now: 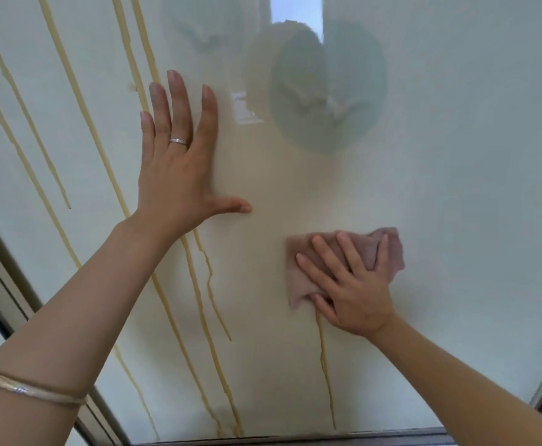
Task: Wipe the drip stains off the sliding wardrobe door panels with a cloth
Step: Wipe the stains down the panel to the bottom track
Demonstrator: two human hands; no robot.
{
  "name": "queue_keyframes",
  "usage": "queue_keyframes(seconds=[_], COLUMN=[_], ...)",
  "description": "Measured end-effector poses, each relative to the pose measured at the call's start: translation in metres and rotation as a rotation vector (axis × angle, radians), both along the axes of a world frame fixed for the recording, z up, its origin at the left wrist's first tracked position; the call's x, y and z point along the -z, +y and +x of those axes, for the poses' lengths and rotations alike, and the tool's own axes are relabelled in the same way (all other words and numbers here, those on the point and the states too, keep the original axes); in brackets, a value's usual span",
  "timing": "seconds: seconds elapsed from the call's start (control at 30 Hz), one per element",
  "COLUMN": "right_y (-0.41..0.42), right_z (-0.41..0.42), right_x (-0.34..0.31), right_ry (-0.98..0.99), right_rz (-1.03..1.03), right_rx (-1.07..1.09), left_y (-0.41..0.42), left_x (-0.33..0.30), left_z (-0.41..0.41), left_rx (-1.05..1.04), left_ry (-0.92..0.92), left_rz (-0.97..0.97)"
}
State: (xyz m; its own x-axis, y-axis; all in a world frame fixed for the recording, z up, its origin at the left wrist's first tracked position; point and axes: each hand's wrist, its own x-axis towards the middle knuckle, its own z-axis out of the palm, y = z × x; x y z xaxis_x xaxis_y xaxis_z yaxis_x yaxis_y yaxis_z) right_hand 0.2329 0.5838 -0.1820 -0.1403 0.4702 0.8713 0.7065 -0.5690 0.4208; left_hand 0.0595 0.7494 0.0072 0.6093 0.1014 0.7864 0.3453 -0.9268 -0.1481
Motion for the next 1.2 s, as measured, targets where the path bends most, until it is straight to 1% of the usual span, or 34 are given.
queue_keyframes(seconds=[0.03,0.1,0.17,0.23,0.3,0.33,0.4,0.47,0.53,0.6,0.67,0.73,0.8,0.9,0.97,1.03,1.1,1.13,1.2], right_y=[-0.005,-0.006,0.002,0.016,0.026,0.029,0.024,0.014,0.008,0.012,0.025,0.039,0.044,0.029,0.027,0.036,0.047,0.052,0.052], right_z=[0.001,0.002,-0.002,-0.007,-0.008,-0.008,-0.008,-0.013,-0.016,-0.016,-0.018,-0.02,-0.025,-0.032,-0.03,-0.028,-0.029,-0.03,-0.029], right_x=[0.01,-0.001,-0.031,-0.046,-0.026,-0.002,0.053,0.092,0.097,0.074,0.05,0.053,0.087,0.134,0.12,0.087,0.062,0.061,0.088], right_ry=[-0.022,-0.025,0.031,0.096,0.099,0.085,0.071,0.088,0.103,0.104,0.128,0.148,0.15,0.15,0.116,0.121,0.167,0.18,0.157], right_rz=[-0.045,-0.049,0.052,0.173,0.214,0.2,0.096,-0.013,-0.049,0.022,0.156,0.241,0.192,0.022,0.021,0.137,0.27,0.288,0.21], right_rx=[-0.003,-0.045,-0.092,-0.098,-0.065,-0.039,0.004,0.016,0.008,-0.003,-0.001,0.009,0.036,0.035,0.033,0.029,0.009,0.006,0.013], left_y=[-0.001,-0.006,-0.008,-0.009,-0.005,-0.002,0.004,0.007,0.007,0.009,0.008,0.009,0.008,0.006,0.007,0.007,0.008,0.008,0.009], left_x=[0.002,0.012,0.031,0.061,0.099,0.117,0.142,0.149,0.149,0.149,0.15,0.152,0.151,0.15,0.151,0.151,0.15,0.15,0.151], left_z=[-0.001,-0.003,-0.001,0.003,0.008,0.01,0.01,0.009,0.009,0.011,0.01,0.01,0.01,0.009,0.01,0.011,0.012,0.011,0.011], left_rx=[0.003,0.029,0.063,0.095,0.109,0.109,0.102,0.097,0.103,0.119,0.123,0.119,0.118,0.121,0.106,0.118,0.125,0.126,0.117], left_ry=[-0.006,-0.041,-0.085,-0.076,-0.037,-0.028,-0.039,-0.07,-0.081,-0.094,-0.105,-0.122,-0.119,-0.115,-0.122,-0.117,-0.128,-0.128,-0.128], left_rz=[0.012,0.055,0.078,0.071,0.084,0.092,0.074,0.052,0.053,0.063,0.06,0.064,0.077,0.069,0.069,0.076,0.071,0.066,0.065])
